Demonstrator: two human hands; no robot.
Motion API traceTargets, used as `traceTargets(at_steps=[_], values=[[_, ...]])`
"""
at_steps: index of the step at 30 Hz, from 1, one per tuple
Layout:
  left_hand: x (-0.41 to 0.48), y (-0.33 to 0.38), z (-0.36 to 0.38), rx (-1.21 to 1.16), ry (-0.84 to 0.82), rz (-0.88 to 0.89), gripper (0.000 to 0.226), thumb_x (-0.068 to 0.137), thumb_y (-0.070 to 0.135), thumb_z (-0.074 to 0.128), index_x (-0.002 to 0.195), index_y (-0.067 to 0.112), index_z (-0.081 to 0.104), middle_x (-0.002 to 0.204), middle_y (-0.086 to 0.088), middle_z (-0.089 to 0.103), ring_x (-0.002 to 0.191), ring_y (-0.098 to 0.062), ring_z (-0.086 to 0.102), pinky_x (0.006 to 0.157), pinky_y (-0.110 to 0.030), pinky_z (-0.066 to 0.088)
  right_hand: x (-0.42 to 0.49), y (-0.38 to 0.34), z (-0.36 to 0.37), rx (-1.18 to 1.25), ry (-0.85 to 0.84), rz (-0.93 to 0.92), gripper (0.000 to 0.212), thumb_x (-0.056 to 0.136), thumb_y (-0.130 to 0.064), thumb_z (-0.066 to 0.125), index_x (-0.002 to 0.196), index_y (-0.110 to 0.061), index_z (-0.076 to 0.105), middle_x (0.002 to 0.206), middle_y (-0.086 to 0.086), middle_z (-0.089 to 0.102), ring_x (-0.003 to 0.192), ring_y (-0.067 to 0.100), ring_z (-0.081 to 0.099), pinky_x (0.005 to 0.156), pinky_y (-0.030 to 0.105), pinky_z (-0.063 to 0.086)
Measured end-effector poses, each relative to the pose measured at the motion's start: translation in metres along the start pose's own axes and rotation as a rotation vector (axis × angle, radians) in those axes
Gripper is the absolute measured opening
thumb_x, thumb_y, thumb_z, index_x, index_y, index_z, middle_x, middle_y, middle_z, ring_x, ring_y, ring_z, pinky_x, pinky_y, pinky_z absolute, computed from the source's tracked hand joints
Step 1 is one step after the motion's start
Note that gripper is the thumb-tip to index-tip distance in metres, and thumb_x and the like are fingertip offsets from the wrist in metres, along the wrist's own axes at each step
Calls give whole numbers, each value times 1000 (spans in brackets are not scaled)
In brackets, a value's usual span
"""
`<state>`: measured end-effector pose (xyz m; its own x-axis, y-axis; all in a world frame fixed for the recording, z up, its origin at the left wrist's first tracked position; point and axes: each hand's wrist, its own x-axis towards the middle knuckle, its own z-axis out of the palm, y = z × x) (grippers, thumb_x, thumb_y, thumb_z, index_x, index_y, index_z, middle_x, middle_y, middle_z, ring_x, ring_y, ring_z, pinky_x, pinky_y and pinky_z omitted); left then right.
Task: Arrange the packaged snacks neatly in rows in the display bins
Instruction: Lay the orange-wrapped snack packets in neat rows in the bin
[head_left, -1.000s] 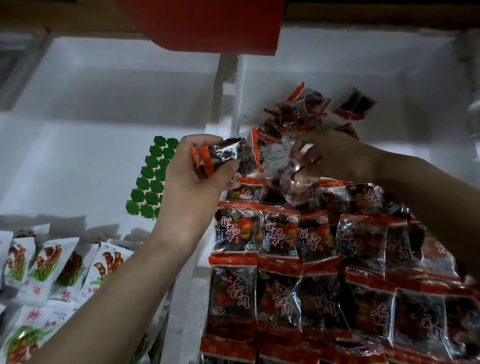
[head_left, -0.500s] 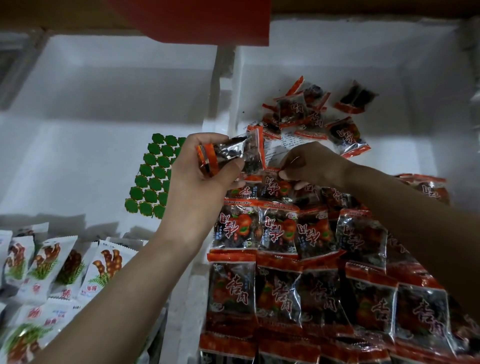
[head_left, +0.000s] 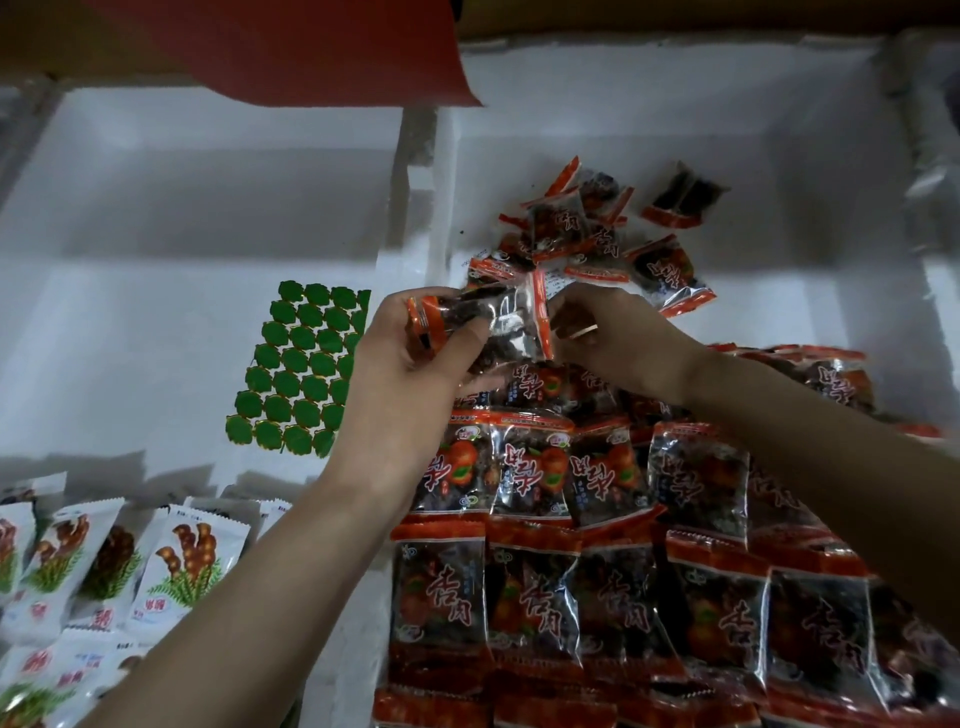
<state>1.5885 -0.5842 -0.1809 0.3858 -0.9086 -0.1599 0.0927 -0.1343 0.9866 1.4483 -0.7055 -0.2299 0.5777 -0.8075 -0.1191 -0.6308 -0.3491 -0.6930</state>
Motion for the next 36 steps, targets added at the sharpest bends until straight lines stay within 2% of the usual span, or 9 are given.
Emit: traceTargets(at_steps=[4,8,12,16,19,22,26,30,36], values=[[4,-3,9,-4,6,17,11,91,7,57,101,11,57,97,-3,69,81,-13,71,77,-25,57,-14,-3,-15,75,85,52,18,99,-20,45,106,-8,55,94,0,62,84,17,62,64,14,49],[7,-3,18,254,-60,198,15,87,6,63,96,18,60,91,7,67,86,-1,64,76,-11,49,-32,-20,-38,785,-63,309,51,98,-47,29,103,-5,59,80,9,70,72,20,69,62,27,58],[11,-3,31,442,-240,320,21,82,6,69,98,18,65,99,9,64,96,4,58,88,-16,45,-39,-21,-50,948,-158,362,32,93,-37,50,104,-9,62,83,6,72,75,14,70,60,20,56],[19,-3,40,567,-450,316,33,81,6,67,104,29,61,113,16,58,111,2,53,99,-23,42,-39,-7,-53,889,-90,425,9,88,-15,61,96,-13,57,90,2,64,80,11,63,56,16,52],[32,-4,42,673,-511,308,35,84,9,65,106,34,55,122,20,50,115,10,44,96,-7,32,-35,5,-50,810,50,430,29,84,-10,66,108,-13,51,93,3,63,68,8,65,53,18,52],[56,-14,37,908,-443,235,38,87,25,66,122,26,51,129,8,45,124,-8,41,94,-15,30,-24,18,-44,496,128,332,37,83,-8,68,115,-13,48,93,3,62,73,12,63,62,20,54],[72,-25,35,1278,-606,54,65,82,40,69,137,19,42,141,-3,42,128,-18,40,94,-19,30,-10,21,-31,39,-42,121,14,87,-10,63,100,-14,57,83,-5,58,74,12,56,57,15,43],[75,-28,38,1327,-605,32,67,81,37,71,137,15,41,140,-6,41,128,-20,40,99,-22,32,-1,17,-32,-110,-173,97,18,90,-11,58,105,-1,59,88,5,60,80,18,56,67,27,42],[74,-24,34,1341,-617,44,59,83,32,70,133,17,41,136,-3,43,121,-16,41,75,-16,27,0,17,-23,-168,-225,69,23,94,-11,51,116,-9,53,107,4,52,101,19,48,81,25,36]])
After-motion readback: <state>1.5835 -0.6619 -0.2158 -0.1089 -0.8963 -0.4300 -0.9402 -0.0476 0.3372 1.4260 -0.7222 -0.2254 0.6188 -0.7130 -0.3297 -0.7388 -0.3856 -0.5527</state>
